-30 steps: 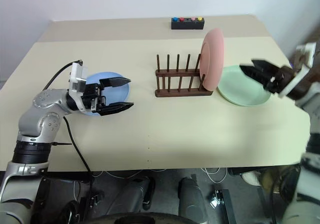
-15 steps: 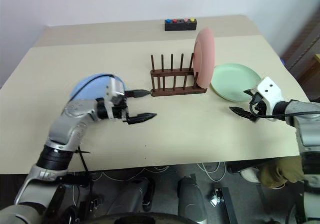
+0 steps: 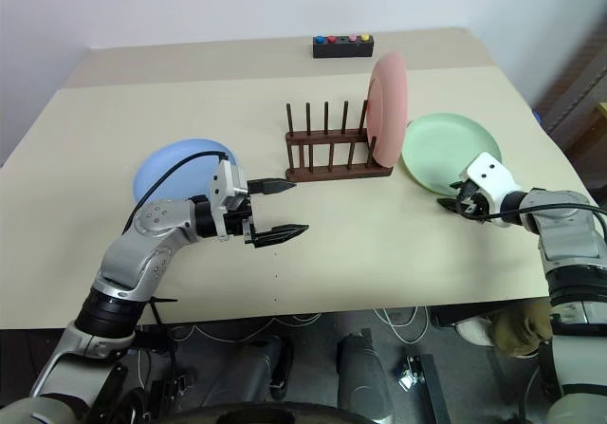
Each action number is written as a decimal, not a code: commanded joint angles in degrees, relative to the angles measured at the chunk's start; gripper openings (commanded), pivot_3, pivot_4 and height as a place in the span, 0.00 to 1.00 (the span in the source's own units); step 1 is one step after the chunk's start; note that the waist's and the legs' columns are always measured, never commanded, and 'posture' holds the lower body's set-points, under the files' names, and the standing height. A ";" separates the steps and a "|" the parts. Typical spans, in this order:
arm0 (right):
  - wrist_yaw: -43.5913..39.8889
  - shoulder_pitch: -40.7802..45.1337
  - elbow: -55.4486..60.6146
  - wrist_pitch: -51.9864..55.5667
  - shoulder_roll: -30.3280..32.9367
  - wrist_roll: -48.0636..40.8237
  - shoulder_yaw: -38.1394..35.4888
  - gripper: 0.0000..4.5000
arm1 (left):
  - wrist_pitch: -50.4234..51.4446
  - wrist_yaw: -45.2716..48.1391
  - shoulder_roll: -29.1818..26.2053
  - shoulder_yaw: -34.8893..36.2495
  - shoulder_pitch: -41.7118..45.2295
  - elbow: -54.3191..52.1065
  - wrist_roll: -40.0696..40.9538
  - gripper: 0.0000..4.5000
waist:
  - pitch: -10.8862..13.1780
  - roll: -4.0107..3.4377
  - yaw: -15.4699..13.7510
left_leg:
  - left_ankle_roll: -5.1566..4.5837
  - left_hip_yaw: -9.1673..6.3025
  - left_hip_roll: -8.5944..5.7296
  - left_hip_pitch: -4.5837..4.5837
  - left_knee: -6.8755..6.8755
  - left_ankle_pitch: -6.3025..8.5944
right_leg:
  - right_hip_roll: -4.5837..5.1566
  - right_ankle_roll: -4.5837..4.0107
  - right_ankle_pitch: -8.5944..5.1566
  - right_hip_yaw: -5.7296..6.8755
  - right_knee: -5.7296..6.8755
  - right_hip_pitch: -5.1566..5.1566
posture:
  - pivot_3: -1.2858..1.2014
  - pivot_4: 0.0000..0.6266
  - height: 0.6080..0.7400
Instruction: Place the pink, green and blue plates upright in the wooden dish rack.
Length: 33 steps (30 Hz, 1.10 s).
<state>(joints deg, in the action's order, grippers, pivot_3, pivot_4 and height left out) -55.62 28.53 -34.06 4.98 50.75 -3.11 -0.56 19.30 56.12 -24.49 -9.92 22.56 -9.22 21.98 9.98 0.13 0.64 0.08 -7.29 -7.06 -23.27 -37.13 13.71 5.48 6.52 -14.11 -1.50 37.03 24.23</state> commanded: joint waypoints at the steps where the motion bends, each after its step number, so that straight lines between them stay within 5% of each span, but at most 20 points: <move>1: 2.23 1.79 -2.03 -2.09 0.31 2.60 0.50 0.03 | -0.90 0.25 -0.23 0.71 -0.17 -1.68 0.68 1.00 | 0.00 0.00 -0.04 | 0.00 0.00 0.00 0.00 0.00 0.00 | 0.00 0.00 0.00 0.00 0.00 0.00 | 0.52 0.24 1.00; 11: 8.67 10.41 -6.45 2.37 0.79 -0.90 -6.92 0.01 | -1.89 0.21 -0.06 2.13 1.63 1.36 0.81 1.00 | 0.00 0.02 -0.08 | 0.01 -0.04 -0.02 0.02 -0.01 -0.01 | 0.00 -0.01 0.01 0.02 0.00 -0.04 | 0.52 0.24 1.00; 19: 13.18 24.62 0.31 13.15 -3.30 -20.43 -23.92 0.01 | -3.55 -0.27 0.98 5.13 4.21 4.55 1.97 1.00 | 0.06 -0.08 0.02 | 0.04 -0.07 0.05 -0.01 0.13 -0.04 | -0.05 -0.05 0.02 0.03 0.00 0.07 | 0.52 0.24 1.00; 24: 13.10 31.53 13.27 34.52 -7.69 -44.90 -33.59 0.01 | -2.21 0.13 0.63 7.88 5.14 4.83 4.76 1.00 | 0.08 -0.10 -0.03 | 0.02 -0.08 0.01 -0.08 0.11 -0.03 | 0.00 -0.04 0.03 0.03 -0.02 0.10 | 0.52 0.24 1.00; 33: 22.33 34.21 27.25 53.69 -14.86 -72.02 -35.15 0.01 | -0.66 2.68 -2.39 11.86 6.07 6.69 8.14 1.00 | 0.08 -0.10 0.00 | 0.02 -0.21 0.01 -0.11 0.11 -0.03 | 0.03 -0.07 0.04 0.04 -0.01 0.13 | 0.52 0.24 1.00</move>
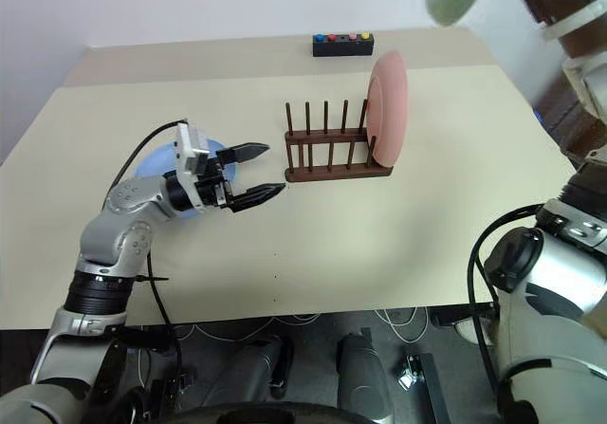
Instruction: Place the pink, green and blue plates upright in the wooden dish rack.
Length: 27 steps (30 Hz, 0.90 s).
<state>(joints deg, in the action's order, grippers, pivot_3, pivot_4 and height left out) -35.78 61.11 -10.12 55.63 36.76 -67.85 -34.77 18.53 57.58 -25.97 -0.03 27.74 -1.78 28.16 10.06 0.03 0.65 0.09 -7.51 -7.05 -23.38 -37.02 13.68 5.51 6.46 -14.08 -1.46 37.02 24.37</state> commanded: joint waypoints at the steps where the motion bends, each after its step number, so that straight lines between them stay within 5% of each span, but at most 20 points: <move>1: 3.46 1.14 3.80 3.85 -1.56 -8.65 -0.41 0.01 | 0.54 1.56 -1.12 2.12 0.86 -0.89 2.38 1.00 | 0.00 0.00 -0.04 | 0.00 0.01 0.00 0.00 0.00 0.00 | 0.00 0.00 0.00 0.00 0.00 0.00 | 0.52 0.24 1.00; 12: 3.94 -8.04 4.42 -0.14 -7.95 -2.74 8.67 0.01 | 2.02 3.16 -2.33 2.30 -0.26 -3.27 4.17 1.00 | 0.00 0.00 0.05 | 0.00 0.02 0.00 -0.02 0.00 -0.01 | -0.01 0.00 0.01 0.00 0.04 0.07 | 0.52 0.24 1.00; 27: 5.45 -12.22 3.82 -0.03 -10.78 -1.01 10.83 0.01 | 2.70 3.22 -2.42 1.87 -1.06 -4.28 4.46 1.00 | 0.00 0.00 0.07 | 0.00 0.01 0.00 -0.02 0.03 0.00 | -0.02 0.00 0.01 0.01 0.02 0.07 | 0.52 0.24 1.00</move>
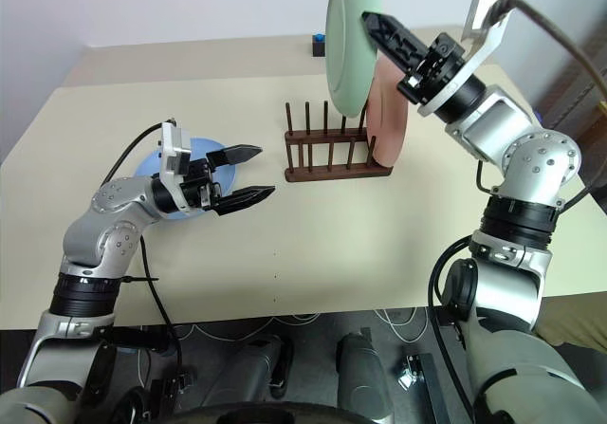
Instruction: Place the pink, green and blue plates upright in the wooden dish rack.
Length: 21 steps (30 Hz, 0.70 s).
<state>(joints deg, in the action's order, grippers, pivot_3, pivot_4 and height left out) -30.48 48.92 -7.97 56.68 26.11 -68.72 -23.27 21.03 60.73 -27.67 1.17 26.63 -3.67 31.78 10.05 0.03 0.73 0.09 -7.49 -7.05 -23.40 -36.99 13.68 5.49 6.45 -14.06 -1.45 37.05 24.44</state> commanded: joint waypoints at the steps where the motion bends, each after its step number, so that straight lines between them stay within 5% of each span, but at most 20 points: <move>1: 0.26 -0.44 1.94 -1.15 -0.23 -0.09 -0.65 0.01 | 0.18 0.13 -0.76 0.67 0.05 -2.38 0.82 1.00 | 0.01 -0.01 -0.01 | 0.00 0.00 0.00 0.00 0.00 0.00 | 0.00 0.00 0.00 0.00 0.00 0.00 | 0.52 0.24 1.00; 18: 1.30 -4.01 1.29 -1.41 -1.21 4.97 2.06 0.01 | 0.75 0.25 -0.85 0.43 -0.08 -2.79 1.00 1.00 | 0.01 -0.01 0.01 | 0.00 0.01 0.00 0.00 0.00 0.00 | -0.01 0.00 0.00 0.01 0.00 0.00 | 0.52 0.24 1.00; 21: 0.81 -3.86 0.77 -2.11 -0.82 6.21 2.14 0.21 | 1.01 0.17 -0.83 0.50 -0.23 -3.10 1.03 1.00 | 0.01 -0.01 0.00 | 0.00 0.01 0.00 0.00 0.01 0.00 | -0.01 0.00 0.00 0.01 0.00 0.00 | 0.52 0.24 1.00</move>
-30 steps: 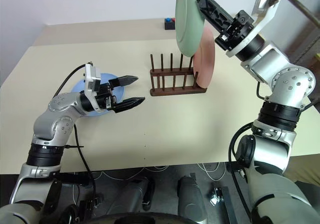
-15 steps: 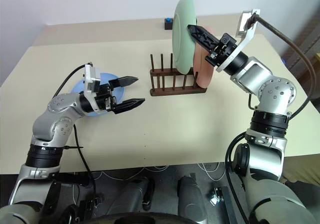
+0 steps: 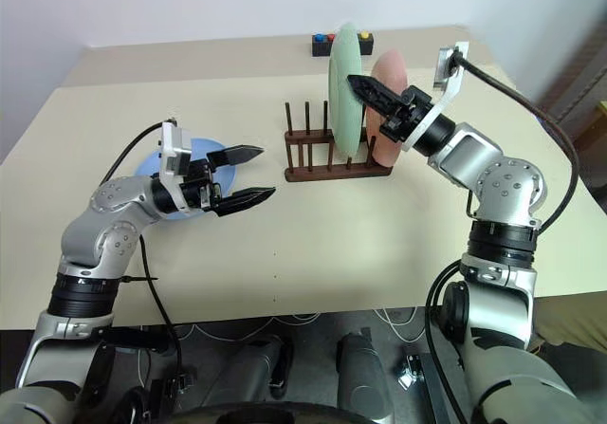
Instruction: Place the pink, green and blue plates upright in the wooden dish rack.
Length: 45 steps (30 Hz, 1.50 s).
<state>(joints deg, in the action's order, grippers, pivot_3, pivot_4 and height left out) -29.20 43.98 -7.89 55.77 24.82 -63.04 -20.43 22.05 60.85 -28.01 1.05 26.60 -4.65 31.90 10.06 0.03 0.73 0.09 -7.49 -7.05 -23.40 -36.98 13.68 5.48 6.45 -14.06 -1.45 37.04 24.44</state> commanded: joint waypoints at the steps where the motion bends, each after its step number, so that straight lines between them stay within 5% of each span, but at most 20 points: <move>1: -0.52 1.10 0.61 -1.24 0.61 0.82 -0.67 0.33 | 0.06 0.01 -0.47 0.64 -0.26 -2.24 0.95 1.00 | 0.00 0.00 0.00 | 0.00 0.00 0.00 0.00 0.00 0.00 | 0.00 0.00 0.00 0.00 0.00 0.00 | 0.52 0.24 1.00; 7: -0.77 1.74 0.98 -1.74 1.44 3.13 -0.13 0.99 | -0.03 -0.02 -0.47 0.75 -0.72 -2.74 1.00 1.00 | 0.00 0.00 0.00 | 0.00 0.00 0.00 0.00 0.01 0.00 | 0.00 0.00 0.00 0.00 -0.01 0.00 | 0.52 0.24 1.00; 28: -6.02 4.83 11.01 -6.92 4.84 3.92 -1.69 0.99 | -1.21 0.01 -0.88 1.06 -0.70 -1.61 -0.09 1.00 | 0.01 0.01 -0.06 | 0.00 0.00 0.00 -0.01 0.02 0.00 | 0.01 0.00 0.00 0.02 -0.04 0.00 | 0.52 0.24 1.00; 32: -12.61 1.36 18.51 -8.09 7.44 2.20 -1.01 0.99 | -0.96 0.59 -5.70 4.98 1.45 3.49 -0.41 1.00 | 0.03 0.03 -0.07 | 0.00 -0.02 0.00 -0.02 0.09 0.00 | 0.00 0.01 -0.01 0.04 -0.06 0.03 | 0.52 0.24 1.00; 37: -22.66 -9.23 28.59 -16.25 13.97 12.52 6.94 0.99 | 2.69 -2.86 -11.78 10.06 6.48 14.61 -0.40 1.00 | 0.06 0.11 -0.02 | 0.00 -0.07 0.02 -0.02 0.13 0.01 | -0.02 0.02 -0.02 0.15 -0.12 0.02 | 0.52 0.24 1.00; 45: -27.38 -12.92 28.30 -21.01 15.47 16.11 9.73 0.99 | 8.90 -13.33 -17.98 10.14 13.45 30.71 -8.34 1.00 | 0.19 0.30 0.08 | 0.01 -0.05 0.01 -0.02 0.01 0.00 | -0.02 0.04 -0.01 0.13 -0.09 0.00 | 0.52 0.24 1.00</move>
<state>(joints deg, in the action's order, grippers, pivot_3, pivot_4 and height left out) -56.06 30.36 19.98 36.36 39.81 -47.42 -10.42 30.67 48.44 -44.06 11.62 39.05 24.43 26.09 10.25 0.32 0.81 0.10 -7.54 -7.04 -23.42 -36.94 13.68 5.46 6.49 -14.08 -1.33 36.95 24.46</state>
